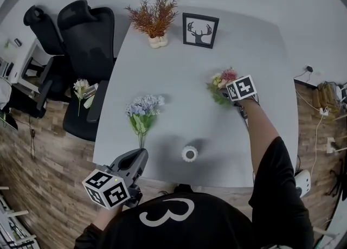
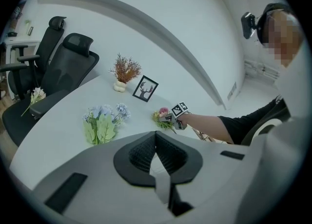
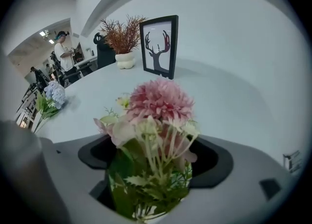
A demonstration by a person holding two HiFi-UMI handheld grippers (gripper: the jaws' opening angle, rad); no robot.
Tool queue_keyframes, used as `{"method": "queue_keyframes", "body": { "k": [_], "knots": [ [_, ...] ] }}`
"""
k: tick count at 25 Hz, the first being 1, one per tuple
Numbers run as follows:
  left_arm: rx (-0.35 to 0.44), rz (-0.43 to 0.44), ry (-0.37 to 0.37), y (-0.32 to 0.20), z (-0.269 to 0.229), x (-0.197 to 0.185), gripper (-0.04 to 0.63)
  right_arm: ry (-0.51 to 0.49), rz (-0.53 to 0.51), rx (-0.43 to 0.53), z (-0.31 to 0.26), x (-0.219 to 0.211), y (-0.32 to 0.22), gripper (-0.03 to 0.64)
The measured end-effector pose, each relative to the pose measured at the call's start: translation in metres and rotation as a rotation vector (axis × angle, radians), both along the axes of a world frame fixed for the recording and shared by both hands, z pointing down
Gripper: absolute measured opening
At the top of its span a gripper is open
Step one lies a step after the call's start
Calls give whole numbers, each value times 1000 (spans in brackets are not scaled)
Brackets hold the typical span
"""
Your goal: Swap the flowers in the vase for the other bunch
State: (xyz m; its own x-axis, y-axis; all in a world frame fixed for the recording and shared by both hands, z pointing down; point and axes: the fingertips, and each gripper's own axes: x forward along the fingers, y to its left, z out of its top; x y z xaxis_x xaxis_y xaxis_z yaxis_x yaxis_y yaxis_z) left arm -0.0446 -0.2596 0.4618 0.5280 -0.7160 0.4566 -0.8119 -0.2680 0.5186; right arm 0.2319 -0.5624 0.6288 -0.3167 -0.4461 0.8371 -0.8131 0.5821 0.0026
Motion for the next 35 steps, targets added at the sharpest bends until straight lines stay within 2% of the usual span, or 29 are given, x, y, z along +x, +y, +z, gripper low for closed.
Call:
{"method": "queue_keyframes", "body": {
  "k": [4,10,13,17,25,35],
  "knots": [
    [-6,0,0,-1,1,2,9,47,22,-8,1,7,-1,359],
    [11,4,-13,-1,-3,1,9,106,17,14,0,12,-1,279],
    [19,8,-18,-1,-5,2,9,108,30,35,-4,13,-2,212],
    [31,14,-18,1,-7,2,9,98,40,63,-14,12,3,159],
    [62,65,3,1,-15,10,9,38,-16,121,-48,-3,42,141],
    [97,205,16,15,-27,26,9,-146,49,388,-164,-16,114,140]
  ]
}}
